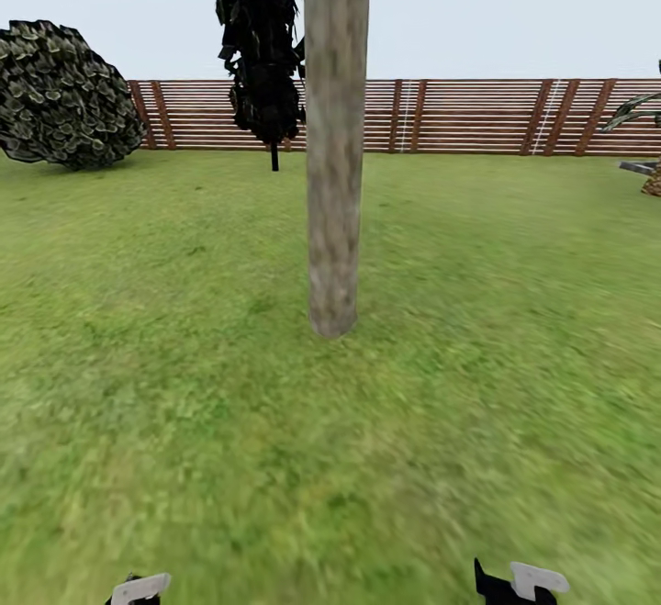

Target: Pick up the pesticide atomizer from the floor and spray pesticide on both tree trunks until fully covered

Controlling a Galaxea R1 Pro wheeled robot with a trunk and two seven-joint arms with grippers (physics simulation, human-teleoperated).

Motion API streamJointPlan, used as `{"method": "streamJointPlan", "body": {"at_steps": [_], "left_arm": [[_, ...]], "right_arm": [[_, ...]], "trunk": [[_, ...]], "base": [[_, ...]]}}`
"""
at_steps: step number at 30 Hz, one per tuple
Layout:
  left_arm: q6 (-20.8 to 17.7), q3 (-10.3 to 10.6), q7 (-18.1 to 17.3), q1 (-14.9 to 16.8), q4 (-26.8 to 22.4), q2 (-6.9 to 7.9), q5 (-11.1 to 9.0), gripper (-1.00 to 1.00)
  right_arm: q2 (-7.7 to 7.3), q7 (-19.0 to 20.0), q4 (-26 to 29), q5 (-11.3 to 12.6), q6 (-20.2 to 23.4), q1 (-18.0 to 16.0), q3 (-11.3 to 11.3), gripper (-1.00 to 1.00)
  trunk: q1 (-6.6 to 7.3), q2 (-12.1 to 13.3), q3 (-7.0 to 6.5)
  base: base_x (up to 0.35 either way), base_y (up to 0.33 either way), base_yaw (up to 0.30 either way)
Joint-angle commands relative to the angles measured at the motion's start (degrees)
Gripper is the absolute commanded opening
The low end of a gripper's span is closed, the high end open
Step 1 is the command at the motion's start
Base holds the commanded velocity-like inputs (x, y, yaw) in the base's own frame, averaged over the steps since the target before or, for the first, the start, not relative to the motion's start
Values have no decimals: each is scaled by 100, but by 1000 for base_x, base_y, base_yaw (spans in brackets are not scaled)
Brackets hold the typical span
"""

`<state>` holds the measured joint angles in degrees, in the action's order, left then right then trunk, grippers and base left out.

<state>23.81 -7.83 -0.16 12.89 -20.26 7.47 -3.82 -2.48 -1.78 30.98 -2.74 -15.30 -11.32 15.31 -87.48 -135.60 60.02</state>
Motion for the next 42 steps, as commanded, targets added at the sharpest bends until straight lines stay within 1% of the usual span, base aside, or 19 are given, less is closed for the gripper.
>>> {"method": "streamJointPlan", "body": {"at_steps": [1,35,42], "left_arm": [[18,9,-2,3,4,0,-39,-100],[18,9,-2,3,4,3,-39,-100],[18,0,-2,3,4,8,-39,-100]], "right_arm": [[1,-16,-5,-29,-17,-4,7,100],[2,-16,-13,-34,-17,-7,7,100],[3,-7,-13,-34,-15,-3,3,100]], "trunk": [[-2,-1,5],[-2,-1,5],[-2,-1,5]], "base": [[336,0,0],[335,0,-1],[336,0,-210]]}}
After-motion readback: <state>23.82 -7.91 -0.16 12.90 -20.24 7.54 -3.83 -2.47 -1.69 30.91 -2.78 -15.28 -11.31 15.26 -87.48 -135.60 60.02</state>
